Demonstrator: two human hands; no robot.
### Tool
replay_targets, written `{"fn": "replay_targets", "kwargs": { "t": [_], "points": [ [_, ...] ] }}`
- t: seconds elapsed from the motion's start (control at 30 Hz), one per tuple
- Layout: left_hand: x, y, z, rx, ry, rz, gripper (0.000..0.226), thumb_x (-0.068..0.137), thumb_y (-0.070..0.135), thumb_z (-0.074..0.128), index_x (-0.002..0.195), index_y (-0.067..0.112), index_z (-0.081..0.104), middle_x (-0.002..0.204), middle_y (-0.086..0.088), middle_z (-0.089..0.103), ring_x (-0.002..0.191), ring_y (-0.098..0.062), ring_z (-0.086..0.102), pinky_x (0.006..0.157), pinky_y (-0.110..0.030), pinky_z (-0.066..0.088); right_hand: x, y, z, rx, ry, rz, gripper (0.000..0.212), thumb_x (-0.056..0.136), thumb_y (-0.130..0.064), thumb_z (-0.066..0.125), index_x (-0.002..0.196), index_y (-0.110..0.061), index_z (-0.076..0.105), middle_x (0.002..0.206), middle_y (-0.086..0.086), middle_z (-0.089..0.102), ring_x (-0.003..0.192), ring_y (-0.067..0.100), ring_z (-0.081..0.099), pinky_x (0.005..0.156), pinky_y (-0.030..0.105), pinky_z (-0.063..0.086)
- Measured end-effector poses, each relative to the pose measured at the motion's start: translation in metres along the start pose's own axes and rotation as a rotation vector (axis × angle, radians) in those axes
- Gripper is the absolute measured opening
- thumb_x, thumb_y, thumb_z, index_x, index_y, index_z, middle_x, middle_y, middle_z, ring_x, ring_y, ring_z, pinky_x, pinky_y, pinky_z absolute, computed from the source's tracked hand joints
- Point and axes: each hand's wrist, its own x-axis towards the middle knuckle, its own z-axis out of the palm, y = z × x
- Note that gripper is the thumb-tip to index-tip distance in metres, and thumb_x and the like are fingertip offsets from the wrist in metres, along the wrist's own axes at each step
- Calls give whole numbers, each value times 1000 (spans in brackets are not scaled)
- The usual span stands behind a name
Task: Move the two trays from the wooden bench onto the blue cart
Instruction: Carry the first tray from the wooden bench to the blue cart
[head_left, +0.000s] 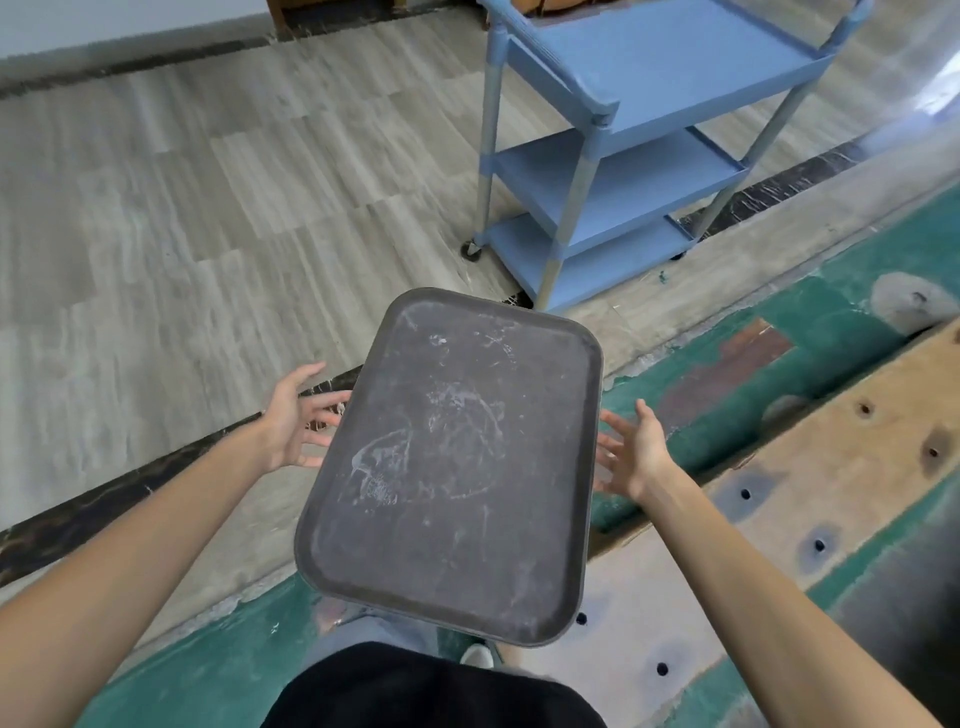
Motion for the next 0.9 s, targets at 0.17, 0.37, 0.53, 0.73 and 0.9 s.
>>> {"fn": "replay_targets", "kwargs": {
  "t": [0.17,0.37,0.53,0.73,0.9],
  "points": [
    [65,90,18,72,-56,10,76,77,76,37,121,26,71,96,-8,57,70,-23,50,70,-36,39,28,-49,27,49,103,-11,48,102,-61,35,119,-30,66,126,4,65,114,23,58,91,47,41],
    [112,187,49,151,-153,5,70,82,74,37,117,25,73,100,-9,58,70,-22,51,75,-37,39,43,-106,39,148,204,-19,44,104,-55,31,105,-30,68,109,3,66,93,20,59,74,41,41],
    [141,249,92,240,-220,18,71,82,75,37,118,25,73,100,-7,56,77,-24,53,71,-36,41,53,-143,26,258,266,-28,46,104,-54,30,108,-28,68,106,3,64,94,22,58,81,45,42],
    [164,305,168,346,-304,29,74,82,75,36,122,24,71,106,-9,56,82,-26,56,73,-38,45,69,-197,-9,267,374,-35,46,104,-52,30,114,-27,67,116,5,67,102,23,60,87,51,41],
    [194,349,240,416,-330,62,77,76,80,40,121,26,72,105,-8,54,77,-24,53,76,-39,43,107,-255,-54,269,358,-27,41,100,-53,39,113,-26,67,118,7,65,102,25,58,86,52,42]
  ]
}}
